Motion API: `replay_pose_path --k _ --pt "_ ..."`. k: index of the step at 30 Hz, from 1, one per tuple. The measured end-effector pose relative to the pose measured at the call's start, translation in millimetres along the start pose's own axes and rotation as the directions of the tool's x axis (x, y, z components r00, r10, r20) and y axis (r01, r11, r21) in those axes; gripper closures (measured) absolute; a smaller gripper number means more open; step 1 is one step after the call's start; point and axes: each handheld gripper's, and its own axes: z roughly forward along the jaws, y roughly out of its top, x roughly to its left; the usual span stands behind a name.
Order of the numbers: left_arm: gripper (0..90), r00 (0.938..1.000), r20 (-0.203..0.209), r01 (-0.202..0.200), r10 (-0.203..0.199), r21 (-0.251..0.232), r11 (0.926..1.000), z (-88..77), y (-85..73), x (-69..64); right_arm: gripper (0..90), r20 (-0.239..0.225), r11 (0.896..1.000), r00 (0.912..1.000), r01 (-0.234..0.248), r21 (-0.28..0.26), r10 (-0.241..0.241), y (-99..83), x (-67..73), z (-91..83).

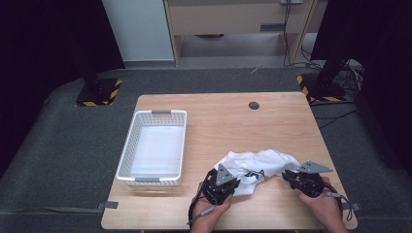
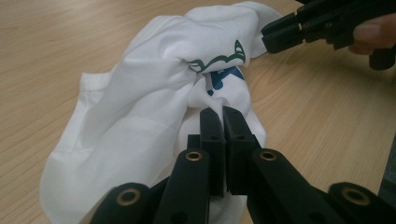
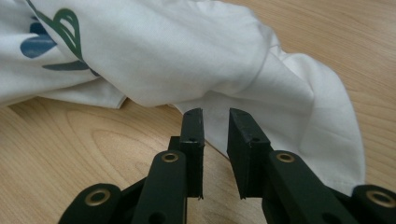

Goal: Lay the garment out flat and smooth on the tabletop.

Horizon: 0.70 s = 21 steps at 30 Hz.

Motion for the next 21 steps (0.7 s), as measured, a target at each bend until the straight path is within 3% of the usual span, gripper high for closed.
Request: replay_pose_path --k 8,11,15,17,19,21 --pt "87.8 0.9997 0.019 0.016 -0.016 -0.013 0.9998 -6.0 3.8 1.7 57.8 -0.009 0.998 0.9986 0.053 0.025 -0.052 3.0 13.3 17.1" --pt "87.8 0.9996 0.023 0.016 -0.016 -0.015 0.9997 -6.9 4.3 1.2 55.6 -0.009 0.997 0.9975 0.07 0.037 -0.07 4.9 19.8 21.7" --pt "87.8 0.9994 0.029 0.019 -0.019 -0.024 0.9995 -8.5 5.7 0.1 64.4 -0.008 0.995 0.9964 0.084 0.044 -0.084 7.3 23.7 25.3" --pt "87.8 0.9994 0.029 0.017 -0.016 -0.026 0.9995 -9.1 6.3 -0.9 79.8 -0.015 0.995 0.9961 0.087 0.044 -0.086 7.9 24.5 26.3" --pt "87.7 0.9995 0.027 0.016 -0.015 -0.025 0.9996 -9.0 5.7 -0.9 88.5 -0.021 0.996 0.9967 0.079 0.042 -0.078 8.6 23.7 27.1" --pt "87.7 0.9996 0.022 0.019 -0.019 -0.021 0.9996 -8.7 4.3 1.1 89.5 -0.029 0.998 0.9981 0.055 0.04 -0.054 8.0 21.4 26.4"
